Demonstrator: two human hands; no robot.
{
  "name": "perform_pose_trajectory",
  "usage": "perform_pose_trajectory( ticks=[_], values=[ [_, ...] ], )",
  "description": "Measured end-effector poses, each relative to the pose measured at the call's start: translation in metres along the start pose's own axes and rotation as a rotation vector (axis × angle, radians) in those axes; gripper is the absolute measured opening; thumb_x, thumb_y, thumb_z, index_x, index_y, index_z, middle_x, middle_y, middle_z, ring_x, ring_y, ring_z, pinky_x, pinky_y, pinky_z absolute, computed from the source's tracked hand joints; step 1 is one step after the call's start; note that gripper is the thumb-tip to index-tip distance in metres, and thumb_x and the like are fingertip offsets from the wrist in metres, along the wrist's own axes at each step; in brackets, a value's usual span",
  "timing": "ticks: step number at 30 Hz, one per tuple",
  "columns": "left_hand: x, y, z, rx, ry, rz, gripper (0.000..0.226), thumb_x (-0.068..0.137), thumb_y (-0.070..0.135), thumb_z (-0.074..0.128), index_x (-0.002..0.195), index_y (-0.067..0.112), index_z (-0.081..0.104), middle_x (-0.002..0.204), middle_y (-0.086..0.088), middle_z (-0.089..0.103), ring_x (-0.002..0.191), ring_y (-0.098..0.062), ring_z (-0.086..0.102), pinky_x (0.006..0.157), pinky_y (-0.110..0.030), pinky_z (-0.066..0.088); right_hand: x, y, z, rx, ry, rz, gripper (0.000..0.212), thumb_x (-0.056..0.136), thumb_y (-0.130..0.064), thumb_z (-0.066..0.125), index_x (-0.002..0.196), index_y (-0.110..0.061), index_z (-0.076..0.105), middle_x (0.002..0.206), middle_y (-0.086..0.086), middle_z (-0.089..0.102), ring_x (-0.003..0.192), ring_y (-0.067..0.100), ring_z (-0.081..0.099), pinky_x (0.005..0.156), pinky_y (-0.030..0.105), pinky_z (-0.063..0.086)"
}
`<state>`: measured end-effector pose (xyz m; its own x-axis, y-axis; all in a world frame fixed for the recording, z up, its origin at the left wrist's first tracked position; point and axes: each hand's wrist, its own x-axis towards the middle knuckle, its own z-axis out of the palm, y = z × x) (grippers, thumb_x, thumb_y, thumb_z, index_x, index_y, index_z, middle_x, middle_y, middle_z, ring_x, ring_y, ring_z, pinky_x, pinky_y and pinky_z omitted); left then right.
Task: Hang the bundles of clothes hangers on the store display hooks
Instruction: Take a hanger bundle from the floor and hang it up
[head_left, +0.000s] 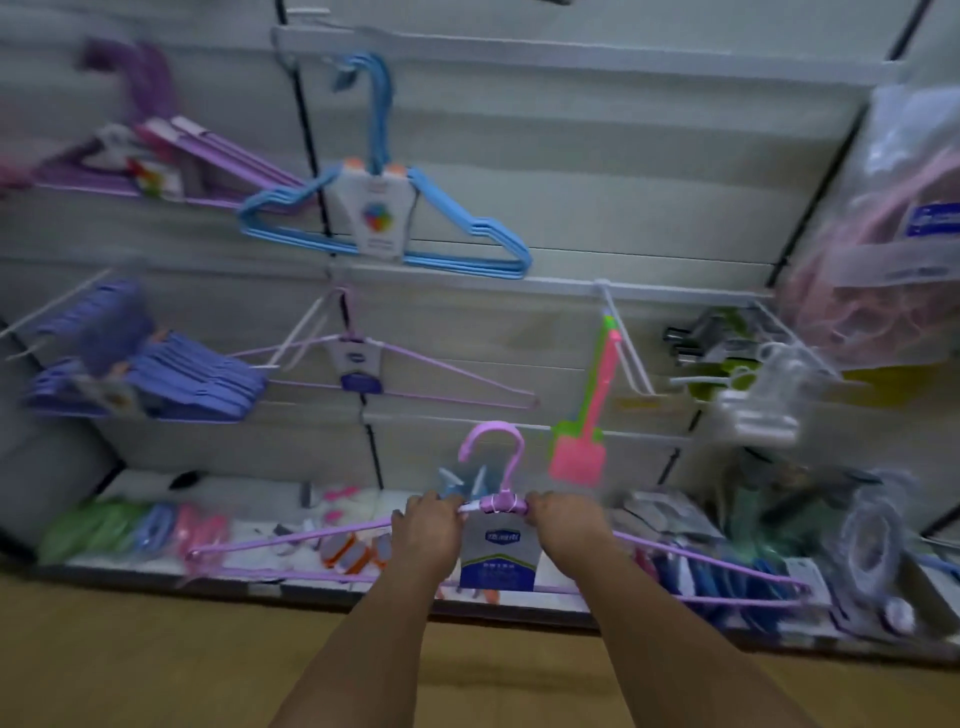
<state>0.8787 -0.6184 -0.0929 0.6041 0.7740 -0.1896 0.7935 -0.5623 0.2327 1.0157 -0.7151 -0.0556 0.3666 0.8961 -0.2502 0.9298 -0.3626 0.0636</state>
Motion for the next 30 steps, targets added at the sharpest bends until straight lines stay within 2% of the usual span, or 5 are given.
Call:
perform_pose_trajectory(
  ticks=[5,10,15,21,30],
  values=[
    [0.013,-0.054,-0.014,-0.046,0.016,-0.111,0.032,0.103,0.029,0.033,0.131,0.024,0.048,0.127,-0.007,0.051,0.121,-0.026,0.043,0.101,-0.044,0.038,0.037,-0.053,-0.009,-0.018,-0.006,-0.057,0.029,0.103,-0.019,0.034,0.124,-0.014,0.054,0.118,0.01,0.064,0.108,0.029,0.061,0.086,0.036,0.048],
    [0.045,-0.088,-0.023,-0.115,0.03,-0.177,0.04,0.096,0.009,0.039,0.134,0.019,0.048,0.13,-0.009,0.05,0.121,-0.026,0.044,0.095,-0.038,0.042,0.079,-0.083,-0.018,-0.046,-0.019,-0.117,0.028,0.102,-0.016,0.036,0.123,-0.013,0.053,0.12,0.011,0.063,0.109,0.029,0.061,0.086,0.036,0.048],
    [0.081,-0.108,-0.034,-0.142,0.067,-0.213,0.041,0.095,0.003,0.037,0.131,0.018,0.051,0.127,-0.009,0.053,0.118,-0.025,0.046,0.093,-0.034,0.042,0.126,-0.09,-0.026,-0.036,-0.02,-0.162,0.027,0.102,-0.018,0.036,0.122,-0.011,0.053,0.121,0.012,0.062,0.111,0.031,0.059,0.087,0.035,0.046],
    [0.125,-0.128,-0.045,-0.146,0.108,-0.232,0.04,0.097,0.01,0.038,0.133,0.021,0.051,0.127,-0.008,0.054,0.117,-0.026,0.048,0.093,-0.037,0.042,0.181,-0.096,-0.041,-0.054,-0.01,-0.184,0.027,0.1,-0.017,0.039,0.123,-0.013,0.053,0.122,0.01,0.062,0.112,0.03,0.059,0.087,0.036,0.047],
    [0.165,-0.168,-0.051,-0.167,0.176,-0.205,0.034,0.098,0.02,0.038,0.129,0.023,0.053,0.123,-0.003,0.058,0.116,-0.023,0.048,0.093,-0.034,0.041,0.232,-0.118,-0.054,-0.034,0.042,-0.19,0.027,0.099,-0.012,0.038,0.122,-0.015,0.052,0.121,0.008,0.062,0.111,0.027,0.059,0.087,0.034,0.047]
  ],
)
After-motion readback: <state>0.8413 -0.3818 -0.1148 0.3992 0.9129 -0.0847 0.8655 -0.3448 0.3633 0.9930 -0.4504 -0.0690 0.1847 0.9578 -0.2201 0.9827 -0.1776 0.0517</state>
